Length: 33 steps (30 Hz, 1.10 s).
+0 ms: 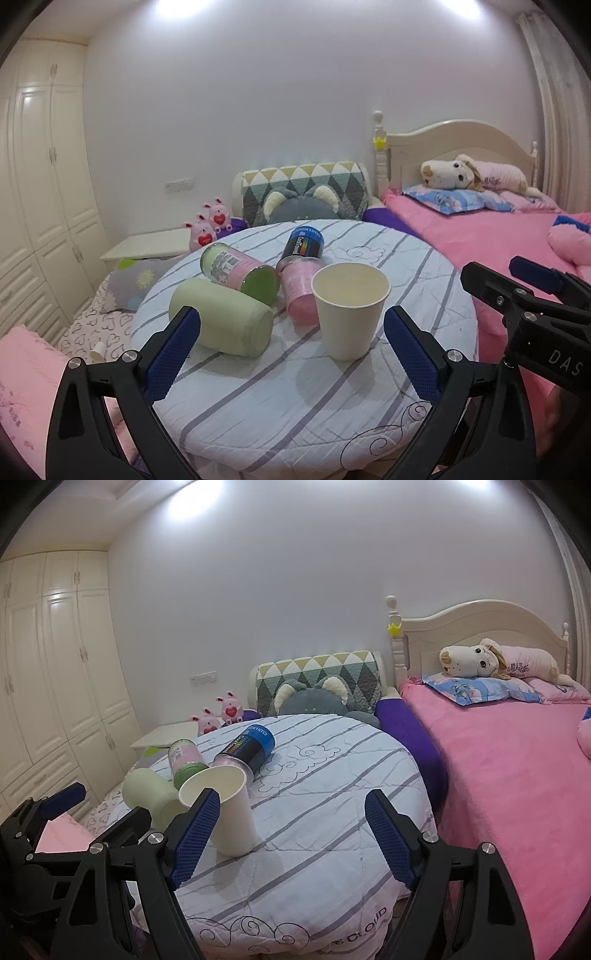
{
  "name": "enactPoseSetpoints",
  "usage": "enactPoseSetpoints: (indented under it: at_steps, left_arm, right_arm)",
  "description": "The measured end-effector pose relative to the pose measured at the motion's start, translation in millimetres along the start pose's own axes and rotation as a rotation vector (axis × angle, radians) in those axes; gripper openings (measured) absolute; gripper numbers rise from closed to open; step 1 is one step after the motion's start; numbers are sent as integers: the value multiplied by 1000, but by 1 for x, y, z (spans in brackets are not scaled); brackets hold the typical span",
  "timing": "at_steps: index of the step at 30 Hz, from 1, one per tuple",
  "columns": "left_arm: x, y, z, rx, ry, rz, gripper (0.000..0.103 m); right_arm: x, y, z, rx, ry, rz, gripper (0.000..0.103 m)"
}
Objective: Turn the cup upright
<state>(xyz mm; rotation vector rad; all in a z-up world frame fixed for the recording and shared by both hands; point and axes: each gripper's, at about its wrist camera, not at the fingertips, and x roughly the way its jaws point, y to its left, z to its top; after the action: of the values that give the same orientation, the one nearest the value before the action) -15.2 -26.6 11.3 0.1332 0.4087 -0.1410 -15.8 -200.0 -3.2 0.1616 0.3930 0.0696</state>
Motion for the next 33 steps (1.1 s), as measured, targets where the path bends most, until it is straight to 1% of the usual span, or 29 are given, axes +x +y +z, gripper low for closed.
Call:
enactPoseSetpoints:
  at_steps: [3, 9, 13, 17, 30, 33]
  left_arm:
    - [2, 4, -6, -29, -7, -14, 102]
    - [8, 11, -14, -70, 5, 14, 102]
    - [14, 17, -17, -92, 26, 13, 102]
    - [16, 21, -18, -112, 28, 6, 102]
    - [19, 23, -17, -103, 30, 5, 102]
    - [18, 23, -16, -101, 28, 3, 102]
  right_arm:
    - [1, -1, -3, 12, 0, 7, 82]
    - [11, -3, -8, 8, 30, -15, 82]
    - [14, -3, -9, 10, 42, -8, 82]
    - [13, 1, -9, -3, 41, -11, 82]
    - [11, 5, -7, -12, 25, -14, 82]
    - [12, 5, -9, -11, 37, -16, 82]
